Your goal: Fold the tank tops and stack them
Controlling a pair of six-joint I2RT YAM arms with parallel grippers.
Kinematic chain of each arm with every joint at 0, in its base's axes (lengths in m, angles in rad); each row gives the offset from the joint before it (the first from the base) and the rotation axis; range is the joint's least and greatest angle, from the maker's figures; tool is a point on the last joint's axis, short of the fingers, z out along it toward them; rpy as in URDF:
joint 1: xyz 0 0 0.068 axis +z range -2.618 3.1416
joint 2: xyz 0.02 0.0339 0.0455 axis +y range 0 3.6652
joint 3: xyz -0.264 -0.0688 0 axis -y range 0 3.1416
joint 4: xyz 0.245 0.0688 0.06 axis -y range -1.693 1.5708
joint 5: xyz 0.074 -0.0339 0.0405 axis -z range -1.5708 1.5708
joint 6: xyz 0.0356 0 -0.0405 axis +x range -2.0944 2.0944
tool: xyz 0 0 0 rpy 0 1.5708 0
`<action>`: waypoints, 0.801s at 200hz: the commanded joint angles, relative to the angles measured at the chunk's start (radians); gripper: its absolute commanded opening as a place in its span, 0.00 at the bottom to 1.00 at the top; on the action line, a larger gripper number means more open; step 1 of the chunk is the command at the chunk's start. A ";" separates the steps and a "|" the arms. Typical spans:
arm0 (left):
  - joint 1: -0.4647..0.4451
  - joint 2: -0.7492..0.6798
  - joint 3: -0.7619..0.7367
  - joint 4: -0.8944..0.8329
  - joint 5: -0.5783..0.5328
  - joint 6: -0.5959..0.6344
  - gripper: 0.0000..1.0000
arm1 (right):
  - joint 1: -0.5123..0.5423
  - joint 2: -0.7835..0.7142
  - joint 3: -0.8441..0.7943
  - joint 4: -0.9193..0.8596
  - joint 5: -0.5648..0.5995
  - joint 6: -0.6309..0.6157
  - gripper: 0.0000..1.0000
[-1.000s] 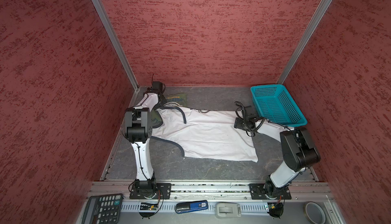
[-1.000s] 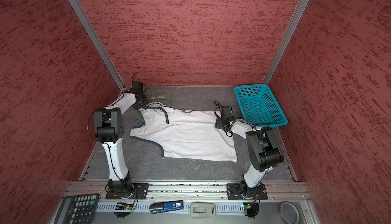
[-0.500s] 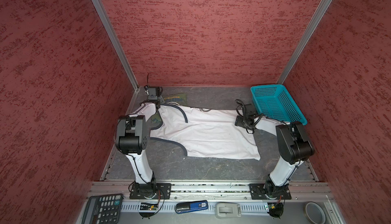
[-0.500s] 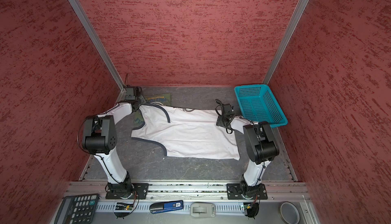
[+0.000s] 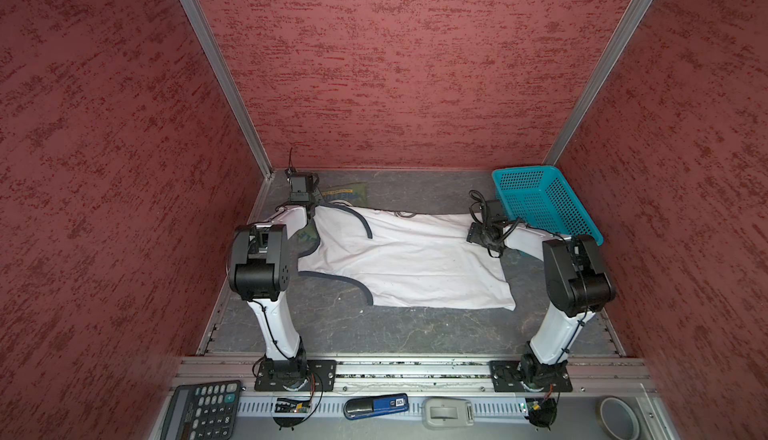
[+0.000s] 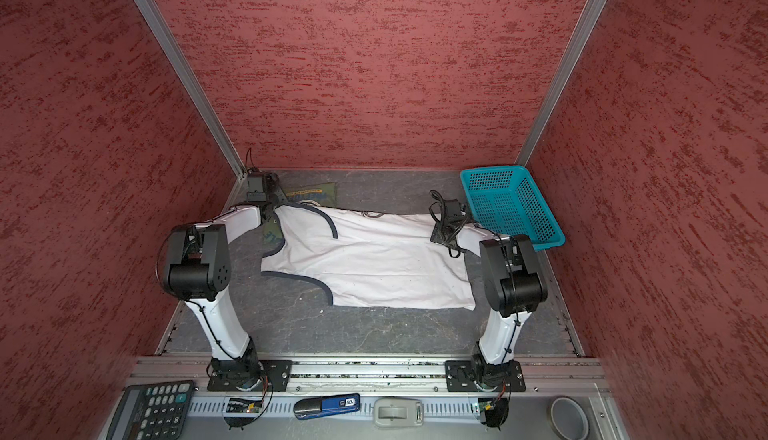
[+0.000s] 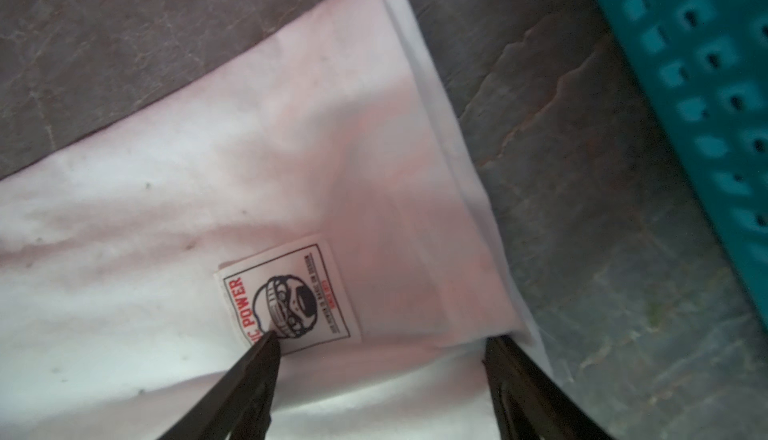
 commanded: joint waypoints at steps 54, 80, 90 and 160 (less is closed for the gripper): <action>0.036 -0.025 0.015 -0.159 0.080 -0.056 0.00 | 0.108 -0.170 0.057 -0.029 -0.041 -0.009 0.78; 0.037 -0.019 0.014 -0.128 0.099 -0.064 0.00 | 0.293 -0.162 0.117 0.017 -0.083 0.001 0.77; 0.037 -0.016 0.015 -0.124 0.106 -0.068 0.00 | 0.365 -0.122 0.164 0.022 -0.076 0.002 0.77; 0.040 -0.028 -0.013 -0.085 0.151 -0.106 0.00 | 0.622 0.226 0.509 -0.016 -0.093 -0.003 0.73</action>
